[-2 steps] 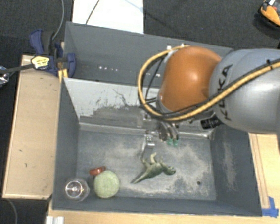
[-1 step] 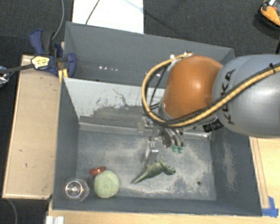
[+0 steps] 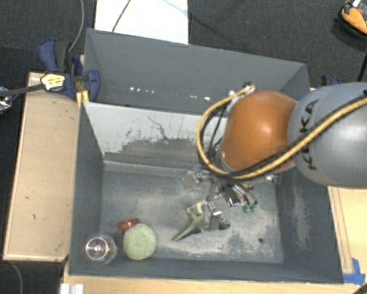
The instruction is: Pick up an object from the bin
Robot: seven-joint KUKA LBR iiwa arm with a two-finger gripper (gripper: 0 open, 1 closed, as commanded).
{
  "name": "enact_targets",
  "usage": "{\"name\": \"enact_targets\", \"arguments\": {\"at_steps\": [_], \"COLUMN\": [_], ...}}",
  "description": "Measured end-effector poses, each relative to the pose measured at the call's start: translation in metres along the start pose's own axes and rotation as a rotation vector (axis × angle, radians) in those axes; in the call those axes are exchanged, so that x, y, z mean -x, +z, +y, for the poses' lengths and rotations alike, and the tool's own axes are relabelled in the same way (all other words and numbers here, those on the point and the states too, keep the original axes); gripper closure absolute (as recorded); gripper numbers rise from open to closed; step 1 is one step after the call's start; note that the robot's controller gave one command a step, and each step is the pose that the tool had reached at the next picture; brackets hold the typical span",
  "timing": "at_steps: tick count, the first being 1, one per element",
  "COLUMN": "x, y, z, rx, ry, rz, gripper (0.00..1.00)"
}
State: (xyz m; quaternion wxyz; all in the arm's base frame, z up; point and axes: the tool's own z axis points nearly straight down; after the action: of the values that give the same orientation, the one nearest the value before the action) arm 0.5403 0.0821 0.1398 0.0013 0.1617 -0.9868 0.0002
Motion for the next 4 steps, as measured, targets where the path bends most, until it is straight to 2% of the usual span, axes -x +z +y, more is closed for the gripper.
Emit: {"name": "enact_targets", "arguments": {"at_steps": [1, 2, 3, 4], "x": [-0.006, -0.022, 0.000, 0.000], "y": [0.018, 0.042, 0.067, 0.068], "z": [-0.006, -0.026, -0.042, -0.042], "rx": [-0.001, 0.000, -0.001, -0.001], "ry": [-0.188, -0.080, -0.474, -0.473], "rz": [-0.011, -0.006, -0.012, -0.012], "gripper": [0.00, 0.00, 1.00, 1.00]}}
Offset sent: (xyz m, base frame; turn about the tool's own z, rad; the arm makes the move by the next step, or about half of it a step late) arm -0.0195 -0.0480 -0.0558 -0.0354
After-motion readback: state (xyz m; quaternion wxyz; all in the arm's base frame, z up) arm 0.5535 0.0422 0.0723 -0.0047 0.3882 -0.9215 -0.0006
